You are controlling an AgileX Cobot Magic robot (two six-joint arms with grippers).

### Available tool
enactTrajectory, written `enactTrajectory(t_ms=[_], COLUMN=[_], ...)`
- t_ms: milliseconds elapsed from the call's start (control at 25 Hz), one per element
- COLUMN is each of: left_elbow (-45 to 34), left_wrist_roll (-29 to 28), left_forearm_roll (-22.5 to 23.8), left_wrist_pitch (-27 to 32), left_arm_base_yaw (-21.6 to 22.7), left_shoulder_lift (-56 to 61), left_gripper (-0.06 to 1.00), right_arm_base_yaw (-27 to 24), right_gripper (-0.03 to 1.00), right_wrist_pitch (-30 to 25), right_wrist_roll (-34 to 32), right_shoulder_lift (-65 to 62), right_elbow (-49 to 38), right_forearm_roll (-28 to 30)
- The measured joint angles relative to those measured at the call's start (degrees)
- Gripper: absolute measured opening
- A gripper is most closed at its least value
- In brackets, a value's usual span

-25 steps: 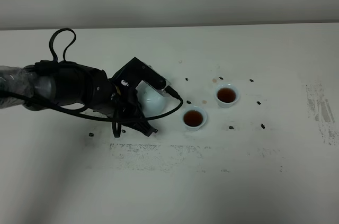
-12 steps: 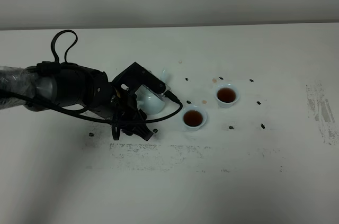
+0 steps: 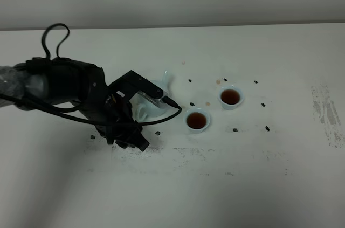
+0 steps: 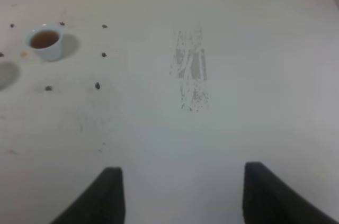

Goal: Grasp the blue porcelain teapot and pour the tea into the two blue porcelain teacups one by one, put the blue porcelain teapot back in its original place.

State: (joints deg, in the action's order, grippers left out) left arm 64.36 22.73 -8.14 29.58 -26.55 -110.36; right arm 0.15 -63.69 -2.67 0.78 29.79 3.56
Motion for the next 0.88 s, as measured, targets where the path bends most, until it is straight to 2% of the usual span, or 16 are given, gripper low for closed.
enactTrajectory(t_ms=[120, 240, 440, 560, 680, 880], left_elbow=[-0.1, -3.0, -17.3, -23.1, -26.7, -31.5], left_wrist_roll=[-0.4, -0.7, -0.7, -1.2, -3.8, -5.4], left_forearm_roll=[-2.2, -4.1, -3.5, -3.4, -1.8, -0.6], left_wrist_pitch=[4.7, 6.8, 3.2, 4.3, 10.0, 21.2], left_arm_base_yaw=[2.1, 5.9, 12.3, 17.1, 22.2, 24.8], left_shoulder_lift=[6.6, 16.0, 41.3, 55.7, 65.6, 77.6], left_gripper=[0.45, 0.45, 0.45, 0.45, 0.45, 0.45], right_arm_base_yaw=[0.0, 0.0, 0.0, 0.0, 0.0, 0.0], right_gripper=[0.47, 0.47, 0.47, 0.47, 0.47, 0.47], right_wrist_pitch=[0.0, 0.0, 0.0, 0.0, 0.0, 0.0], right_wrist_roll=[0.0, 0.0, 0.0, 0.0, 0.0, 0.0], right_shoulder_lift=[0.0, 0.0, 0.0, 0.0, 0.0, 0.0], right_elbow=[0.0, 0.0, 0.0, 0.0, 0.0, 0.0], right_forearm_roll=[0.0, 0.0, 0.0, 0.0, 0.0, 0.0])
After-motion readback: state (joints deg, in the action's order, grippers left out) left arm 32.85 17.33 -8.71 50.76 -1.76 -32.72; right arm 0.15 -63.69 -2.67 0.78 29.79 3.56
